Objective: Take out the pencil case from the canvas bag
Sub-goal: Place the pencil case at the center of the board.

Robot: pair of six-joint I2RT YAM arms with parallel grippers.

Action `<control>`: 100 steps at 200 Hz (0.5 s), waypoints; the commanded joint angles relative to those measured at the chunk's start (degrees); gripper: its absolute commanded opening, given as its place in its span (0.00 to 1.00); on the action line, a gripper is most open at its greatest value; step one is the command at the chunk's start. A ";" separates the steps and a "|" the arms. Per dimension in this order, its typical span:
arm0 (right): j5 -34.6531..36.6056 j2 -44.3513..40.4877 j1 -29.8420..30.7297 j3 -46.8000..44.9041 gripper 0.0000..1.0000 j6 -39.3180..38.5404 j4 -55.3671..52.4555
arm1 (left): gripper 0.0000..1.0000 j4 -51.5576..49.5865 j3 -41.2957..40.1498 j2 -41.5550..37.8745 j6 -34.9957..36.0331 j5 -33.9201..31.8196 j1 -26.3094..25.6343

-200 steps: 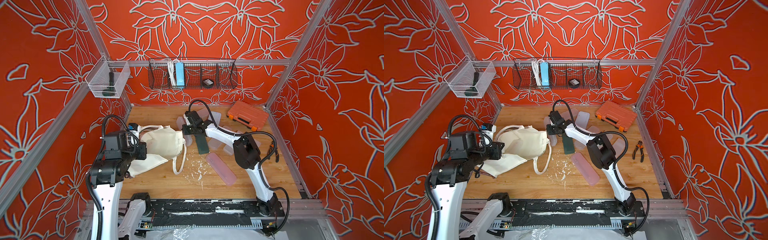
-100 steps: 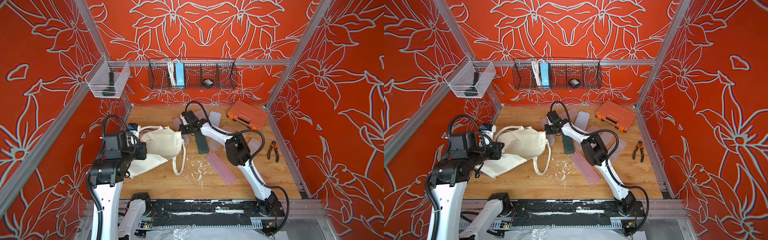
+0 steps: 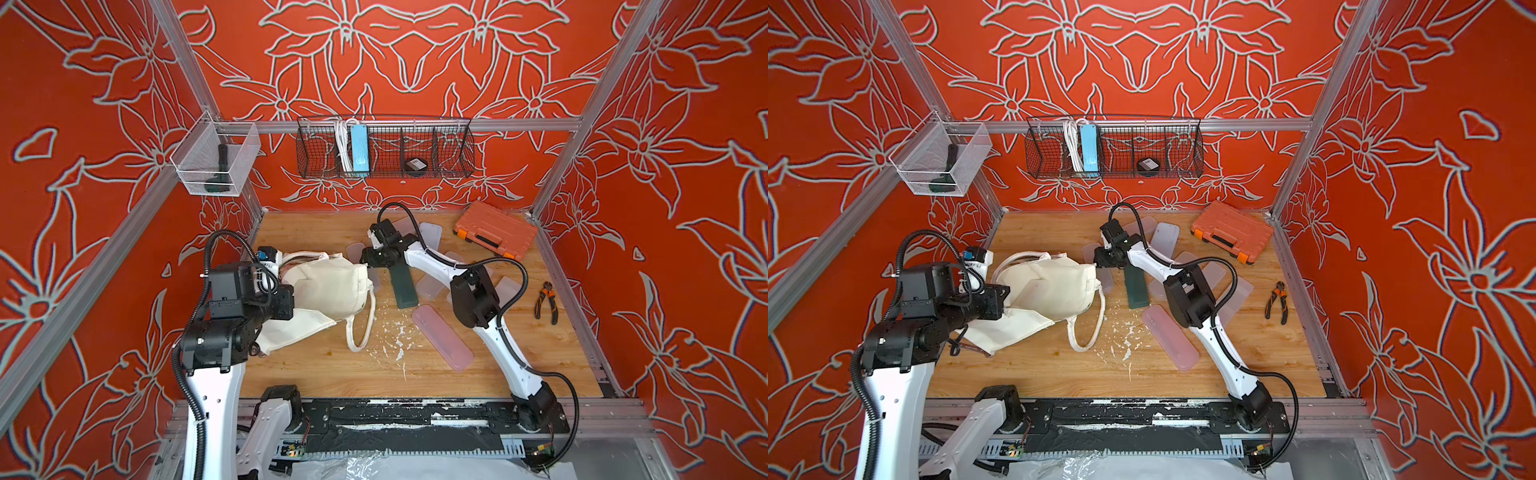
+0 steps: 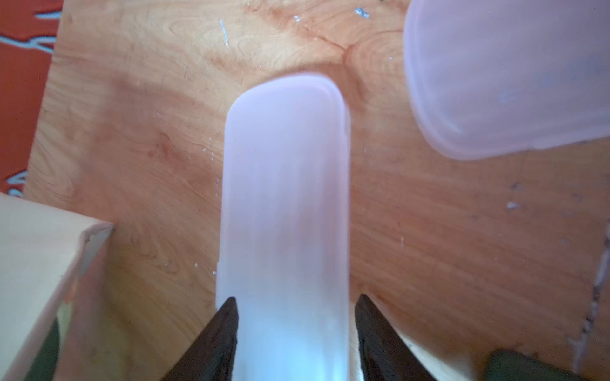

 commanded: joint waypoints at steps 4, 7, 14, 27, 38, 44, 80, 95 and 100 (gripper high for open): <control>-2.42 -0.99 -0.35 2.65 0.62 2.32 -1.12 | 0.00 3.11 0.03 -0.53 0.57 1.35 0.63; -2.56 -1.18 -0.34 2.64 0.62 2.32 -1.00 | 0.00 3.06 0.03 -0.52 0.57 1.31 0.71; -2.62 -1.67 -0.34 2.65 0.63 2.48 -0.83 | 0.00 3.06 0.03 -0.53 0.66 1.29 0.74; -2.08 -2.61 -0.35 2.66 0.64 2.48 -1.22 | 0.00 3.05 -0.13 -0.58 0.70 1.37 0.81; -1.79 -3.50 -0.35 2.29 0.64 2.17 -1.57 | 0.00 2.99 -0.14 -0.61 0.79 1.69 0.89; -1.66 -4.19 -0.34 1.82 0.64 2.03 -1.59 | 0.00 2.96 -0.14 -0.61 0.84 1.79 1.05; -1.74 -9.96 -0.34 -4.27 0.73 1.89 1.08 | 0.00 3.17 -0.36 -0.69 1.57 3.12 1.35; -1.12 -13.59 -0.34 -8.85 0.78 2.00 4.10 | 0.00 3.16 -0.41 -0.52 2.21 4.06 1.42; -0.83 -14.71 -0.35 -9.94 0.80 1.93 4.79 | 0.00 3.14 -0.41 -0.52 2.39 4.30 1.42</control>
